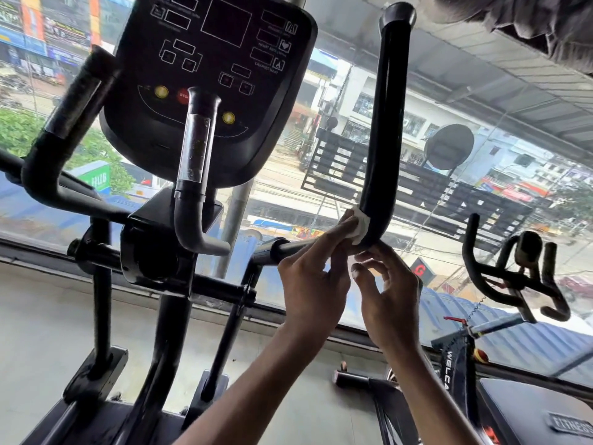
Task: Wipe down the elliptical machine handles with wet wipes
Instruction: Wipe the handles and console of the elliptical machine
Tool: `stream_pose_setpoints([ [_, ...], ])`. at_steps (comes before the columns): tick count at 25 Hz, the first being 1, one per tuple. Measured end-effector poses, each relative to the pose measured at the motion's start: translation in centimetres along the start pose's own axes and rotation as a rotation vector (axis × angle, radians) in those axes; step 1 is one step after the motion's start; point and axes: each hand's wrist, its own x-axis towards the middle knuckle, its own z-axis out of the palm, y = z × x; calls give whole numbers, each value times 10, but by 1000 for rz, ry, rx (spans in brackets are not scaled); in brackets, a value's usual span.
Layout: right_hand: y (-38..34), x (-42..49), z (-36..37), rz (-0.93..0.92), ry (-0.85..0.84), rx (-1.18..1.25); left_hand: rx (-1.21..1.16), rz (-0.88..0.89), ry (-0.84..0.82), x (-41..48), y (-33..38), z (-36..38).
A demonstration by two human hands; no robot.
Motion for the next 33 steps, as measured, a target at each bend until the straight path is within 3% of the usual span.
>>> stream_pose_setpoints([
  [3,-3,1,-2,14,-32,1,72,92,-14,-7,-17,-9],
  [9,-9,0,-1,29,-16,-16,2,96,-9,-4,-1,-6],
  [12,-11,0,-1,14,-27,-18,87,98,-49,-11,-32,-14],
  [18,-7,0,6,-50,67,-82,291,-89,-126,-31,-95,-23],
  [22,-1,-1,10,-69,97,-96,305,-353,-111,-29,-128,-14],
  [28,3,1,9,-96,93,-113,366,-615,-100,-10,-139,-6],
  [30,4,1,8,-91,89,-105,359,-601,-91,-8,-133,-5],
  [33,5,1,10,-82,90,-92,283,-354,-46,-8,-100,-5],
])
